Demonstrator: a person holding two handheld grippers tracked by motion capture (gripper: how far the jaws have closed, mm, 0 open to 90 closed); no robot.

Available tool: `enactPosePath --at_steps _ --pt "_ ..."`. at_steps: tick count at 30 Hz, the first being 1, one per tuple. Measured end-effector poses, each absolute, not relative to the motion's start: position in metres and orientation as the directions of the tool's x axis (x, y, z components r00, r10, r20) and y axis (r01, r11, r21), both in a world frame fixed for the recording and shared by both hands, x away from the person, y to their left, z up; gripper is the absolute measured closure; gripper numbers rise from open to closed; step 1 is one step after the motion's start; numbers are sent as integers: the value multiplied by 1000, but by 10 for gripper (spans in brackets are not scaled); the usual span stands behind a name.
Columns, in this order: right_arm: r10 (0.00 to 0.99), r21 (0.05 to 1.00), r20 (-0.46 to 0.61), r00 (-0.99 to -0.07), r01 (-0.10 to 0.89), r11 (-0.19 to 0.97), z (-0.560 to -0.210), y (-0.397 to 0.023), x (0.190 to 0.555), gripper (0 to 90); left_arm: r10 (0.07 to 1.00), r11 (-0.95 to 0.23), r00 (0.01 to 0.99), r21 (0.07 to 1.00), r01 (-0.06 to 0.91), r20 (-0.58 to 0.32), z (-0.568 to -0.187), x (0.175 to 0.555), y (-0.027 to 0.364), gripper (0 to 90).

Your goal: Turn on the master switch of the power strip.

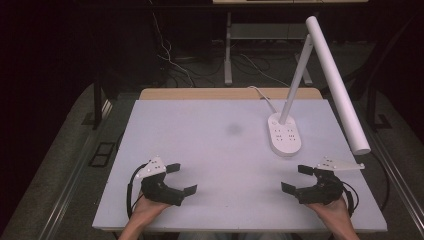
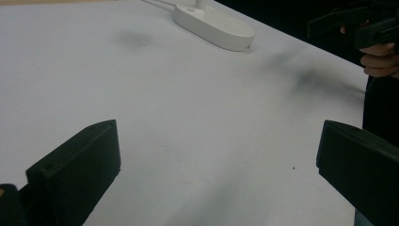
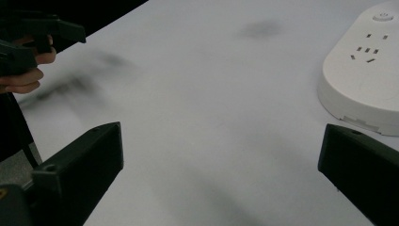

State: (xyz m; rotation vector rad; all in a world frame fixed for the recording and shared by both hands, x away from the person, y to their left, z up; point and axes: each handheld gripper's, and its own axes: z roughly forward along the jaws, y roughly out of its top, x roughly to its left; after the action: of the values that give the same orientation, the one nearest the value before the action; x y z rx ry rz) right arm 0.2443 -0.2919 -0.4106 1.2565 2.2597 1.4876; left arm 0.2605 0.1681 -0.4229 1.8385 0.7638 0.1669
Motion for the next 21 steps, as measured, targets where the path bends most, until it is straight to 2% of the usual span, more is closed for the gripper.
enactPosePath --at_steps 21 --pt "716 799 278 -641 568 198 -406 -284 245 1 578 -211 779 877 431 -244 -424 262 168 0"
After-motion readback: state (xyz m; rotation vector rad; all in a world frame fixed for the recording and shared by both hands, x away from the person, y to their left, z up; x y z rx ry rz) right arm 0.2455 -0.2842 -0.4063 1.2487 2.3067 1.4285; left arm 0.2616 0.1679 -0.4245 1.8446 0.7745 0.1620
